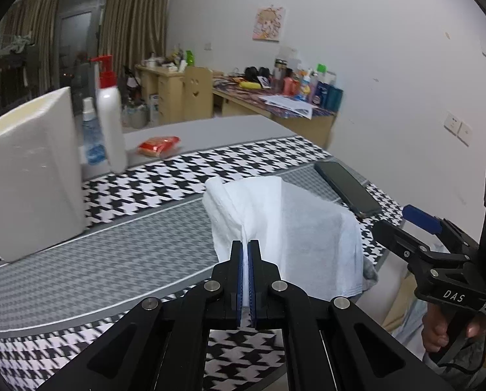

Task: Organize soft objects

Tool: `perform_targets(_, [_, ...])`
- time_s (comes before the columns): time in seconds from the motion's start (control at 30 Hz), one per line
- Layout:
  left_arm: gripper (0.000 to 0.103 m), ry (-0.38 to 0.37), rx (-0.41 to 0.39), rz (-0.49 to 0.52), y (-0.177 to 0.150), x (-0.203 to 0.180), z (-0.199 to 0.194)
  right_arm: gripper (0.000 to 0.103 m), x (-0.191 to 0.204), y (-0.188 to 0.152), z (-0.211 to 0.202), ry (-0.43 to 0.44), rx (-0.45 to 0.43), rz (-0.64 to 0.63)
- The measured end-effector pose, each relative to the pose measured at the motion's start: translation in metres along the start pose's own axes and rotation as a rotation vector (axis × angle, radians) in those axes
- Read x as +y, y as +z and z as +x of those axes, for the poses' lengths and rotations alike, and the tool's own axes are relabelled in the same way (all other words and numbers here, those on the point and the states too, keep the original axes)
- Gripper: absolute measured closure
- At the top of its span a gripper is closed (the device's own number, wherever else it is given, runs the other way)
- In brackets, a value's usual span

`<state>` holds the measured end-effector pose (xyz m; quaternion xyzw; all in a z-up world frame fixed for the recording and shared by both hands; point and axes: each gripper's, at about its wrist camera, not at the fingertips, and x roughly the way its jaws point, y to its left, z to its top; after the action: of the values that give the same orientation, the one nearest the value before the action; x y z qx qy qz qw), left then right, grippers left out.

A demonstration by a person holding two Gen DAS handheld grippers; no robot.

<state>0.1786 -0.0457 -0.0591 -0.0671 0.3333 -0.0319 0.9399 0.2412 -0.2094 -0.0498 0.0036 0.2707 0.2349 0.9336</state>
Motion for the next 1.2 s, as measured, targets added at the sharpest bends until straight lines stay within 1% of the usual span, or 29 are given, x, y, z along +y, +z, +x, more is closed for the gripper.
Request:
perform_targets(0.27, [0.100, 0.054, -0.037, -0.034, -0.001, 0.019, -0.021, 0.004, 0.010, 0.001, -0.001, 0.013, -0.003, -0.016])
perform_targets(0.47, [0.100, 0.089, -0.075, -0.029, -0.001, 0.025, -0.036, 0.004, 0.015, -0.001, 0.000, 0.020, 0.002, -0.017])
perform_targets(0.63, [0.100, 0.101, -0.098, -0.023, 0.001, 0.027, -0.047, 0.004, 0.017, -0.001, 0.000, 0.029, 0.005, -0.018])
perform_targets(0.73, [0.100, 0.080, -0.082, -0.016, 0.000, 0.024, -0.042, 0.004, 0.020, 0.000, 0.000, 0.033, 0.001, -0.028])
perform_targets(0.87, [0.100, 0.043, -0.030, -0.013, -0.005, 0.021, -0.023, 0.004, 0.023, -0.002, 0.002, 0.032, 0.008, -0.033])
perform_targets(0.9, [0.098, 0.040, -0.013, -0.008, -0.006, 0.019, -0.017, 0.004, 0.022, -0.003, 0.003, 0.031, 0.012, -0.031])
perform_targets(0.97, [0.093, 0.022, 0.028, -0.020, -0.010, 0.020, -0.004, 0.004, 0.020, -0.004, 0.005, 0.023, 0.021, -0.026])
perform_targets(1.0, [0.085, 0.018, 0.044, -0.027, -0.012, 0.021, 0.001, 0.004, 0.019, -0.004, 0.005, 0.022, 0.023, -0.024])
perform_targets(1.03, [0.069, 0.022, 0.060, -0.033, -0.013, 0.022, 0.006, 0.004, 0.018, -0.005, 0.006, 0.019, 0.026, -0.022])
perform_targets(1.07, [0.060, 0.032, 0.075, -0.041, -0.016, 0.024, 0.011, 0.004, 0.017, -0.005, 0.006, 0.015, 0.028, -0.020])
perform_targets(1.1, [0.047, 0.036, 0.081, -0.047, -0.018, 0.024, 0.014, 0.004, 0.016, -0.005, 0.007, 0.014, 0.029, -0.019])
perform_targets(1.13, [0.044, 0.035, 0.084, -0.054, -0.019, 0.025, 0.015, 0.004, 0.016, -0.005, 0.007, 0.013, 0.030, -0.018])
perform_targets(1.2, [0.044, 0.025, 0.093, -0.051, -0.021, 0.024, 0.019, 0.004, 0.016, -0.006, 0.007, 0.012, 0.032, -0.019])
